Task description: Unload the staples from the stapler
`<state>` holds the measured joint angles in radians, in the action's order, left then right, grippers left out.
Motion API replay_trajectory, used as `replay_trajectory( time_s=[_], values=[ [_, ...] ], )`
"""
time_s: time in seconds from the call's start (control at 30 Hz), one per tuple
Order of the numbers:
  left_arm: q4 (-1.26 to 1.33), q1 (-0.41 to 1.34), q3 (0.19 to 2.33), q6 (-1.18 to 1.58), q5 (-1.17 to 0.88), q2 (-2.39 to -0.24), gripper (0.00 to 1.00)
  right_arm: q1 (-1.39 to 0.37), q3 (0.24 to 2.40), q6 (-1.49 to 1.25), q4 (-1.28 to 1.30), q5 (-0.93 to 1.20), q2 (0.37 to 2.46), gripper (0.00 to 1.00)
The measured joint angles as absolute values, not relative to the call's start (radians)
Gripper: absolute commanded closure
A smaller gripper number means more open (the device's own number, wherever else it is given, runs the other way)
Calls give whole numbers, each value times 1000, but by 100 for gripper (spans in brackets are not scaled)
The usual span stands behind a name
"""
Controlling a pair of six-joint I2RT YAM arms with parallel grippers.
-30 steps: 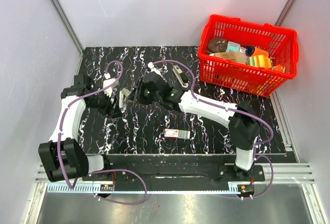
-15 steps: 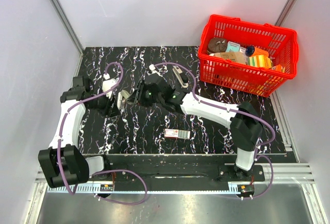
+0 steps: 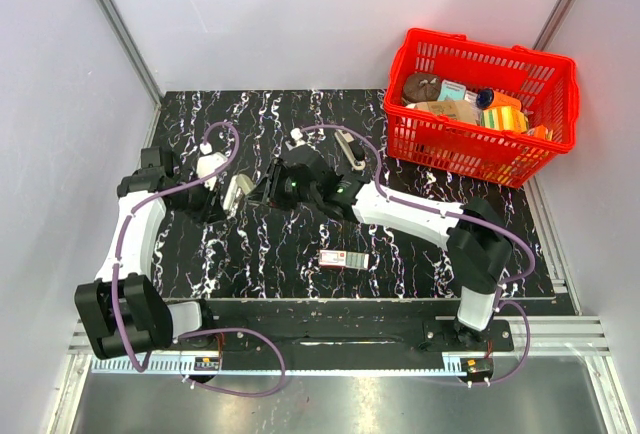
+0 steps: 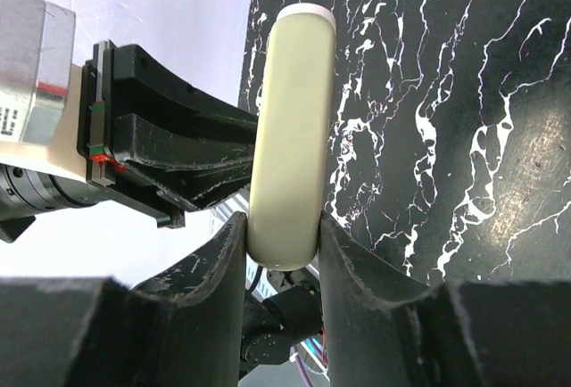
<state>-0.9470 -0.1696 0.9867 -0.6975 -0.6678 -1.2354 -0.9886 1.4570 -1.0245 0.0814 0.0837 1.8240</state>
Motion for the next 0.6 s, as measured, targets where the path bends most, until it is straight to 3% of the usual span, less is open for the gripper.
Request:
replay_trajectory(
  time_s=[0.17,0.6],
  values=[
    [-921,-170,986,-707,-614,-1239,98,-988,1407,-1025,26,128,1824,100],
    [-729,-161,879,-756,-413,-1171,98,-988,1317,-961,-89,232,1824,100]
  ],
)
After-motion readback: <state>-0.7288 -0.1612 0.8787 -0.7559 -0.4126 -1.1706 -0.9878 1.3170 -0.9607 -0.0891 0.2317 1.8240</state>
